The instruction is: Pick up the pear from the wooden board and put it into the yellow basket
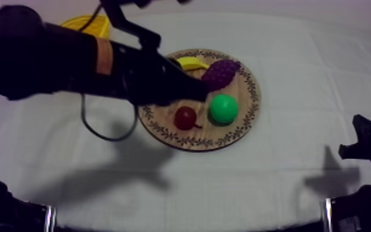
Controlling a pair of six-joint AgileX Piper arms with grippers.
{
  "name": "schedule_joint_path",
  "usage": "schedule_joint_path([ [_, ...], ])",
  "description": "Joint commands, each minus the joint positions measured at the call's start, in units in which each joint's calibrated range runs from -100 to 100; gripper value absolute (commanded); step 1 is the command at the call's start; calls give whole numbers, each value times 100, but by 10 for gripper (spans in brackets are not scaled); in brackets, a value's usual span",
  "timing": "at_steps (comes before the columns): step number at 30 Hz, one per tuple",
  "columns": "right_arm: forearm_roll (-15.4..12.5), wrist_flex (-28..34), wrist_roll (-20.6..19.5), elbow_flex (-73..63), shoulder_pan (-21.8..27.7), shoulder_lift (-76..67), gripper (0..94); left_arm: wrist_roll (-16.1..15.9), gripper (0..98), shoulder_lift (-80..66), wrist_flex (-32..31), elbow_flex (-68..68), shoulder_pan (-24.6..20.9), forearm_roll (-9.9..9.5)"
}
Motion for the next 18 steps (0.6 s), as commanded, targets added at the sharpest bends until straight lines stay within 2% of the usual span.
schedule_joint_path([
  [1, -1, -1, -1, 3, -2, 1, 3, -29, 91, 243, -150, 53, 9, 72],
  [3, -1, -1, -1, 3, -2, 1, 3, -44, 96, 383, -216, 58, 29, 108],
  [8, -1, -1, -3, 3, -2, 1, 3, -20, 241, 593, -352, 69, 69, 144],
  [10, -1, -1, -2, 3, -2, 1, 3, 12, 379, 634, -391, 87, 78, 138],
  [14, -1, -1, -1, 3, -2, 1, 3, 161, 775, 668, -434, 138, 93, 39],
  [16, -1, -1, -1, 3, -2, 1, 3, 314, 879, 651, -441, 161, 113, -87],
  [18, -1, -1, -1, 3, -2, 1, 3, 459, 931, 621, -449, 175, 146, -229],
])
